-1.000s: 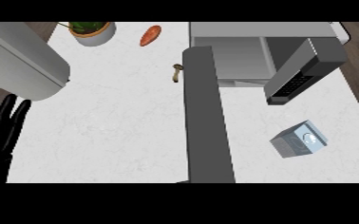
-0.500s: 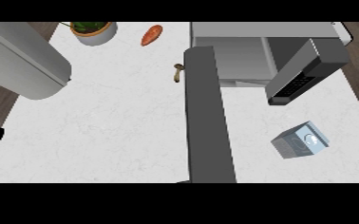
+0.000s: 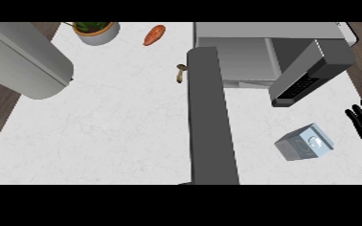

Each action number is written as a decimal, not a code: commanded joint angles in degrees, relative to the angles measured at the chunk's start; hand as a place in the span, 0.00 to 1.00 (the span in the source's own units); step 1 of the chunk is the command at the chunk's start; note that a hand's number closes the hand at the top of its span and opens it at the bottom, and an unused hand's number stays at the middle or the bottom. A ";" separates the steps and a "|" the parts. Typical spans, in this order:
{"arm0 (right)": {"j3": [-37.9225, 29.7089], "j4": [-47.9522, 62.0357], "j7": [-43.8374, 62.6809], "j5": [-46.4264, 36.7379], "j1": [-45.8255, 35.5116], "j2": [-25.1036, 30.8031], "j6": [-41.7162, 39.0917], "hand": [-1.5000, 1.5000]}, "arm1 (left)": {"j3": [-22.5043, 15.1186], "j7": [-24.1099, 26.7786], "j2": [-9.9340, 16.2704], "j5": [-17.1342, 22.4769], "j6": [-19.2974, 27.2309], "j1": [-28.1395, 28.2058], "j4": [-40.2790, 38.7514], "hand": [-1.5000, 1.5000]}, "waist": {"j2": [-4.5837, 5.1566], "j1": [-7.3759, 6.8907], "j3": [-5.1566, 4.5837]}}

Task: Pick up the milk, place it into the microwave and close the microwave

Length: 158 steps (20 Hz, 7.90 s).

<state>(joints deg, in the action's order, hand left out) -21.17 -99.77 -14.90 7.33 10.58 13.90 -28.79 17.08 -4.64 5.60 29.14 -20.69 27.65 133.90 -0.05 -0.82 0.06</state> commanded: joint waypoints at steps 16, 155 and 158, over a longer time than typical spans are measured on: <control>1.14 48.43 -34.73 -22.15 -12.46 5.75 9.49 0.00 | 8.29 1.94 -1.36 11.93 -9.19 8.20 3.15 0.00 | 0.05 -0.32 0.03; 2.49 94.72 -16.88 -27.09 -81.38 -2.99 53.90 0.00 | 8.15 -4.15 7.92 8.39 -14.51 -12.69 -13.59 0.00 | 4.78 -10.12 0.16; 0.97 94.16 -16.50 -25.97 -81.90 -1.53 54.28 0.00 | 7.86 -4.39 8.22 9.30 -15.52 -12.04 -14.05 0.00 | 4.34 -9.52 0.17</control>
<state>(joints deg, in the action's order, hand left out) -18.04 -4.41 -32.21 -20.93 -69.22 14.40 24.97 25.74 -8.96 14.02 38.84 -35.45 15.54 120.61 5.04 -10.45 0.31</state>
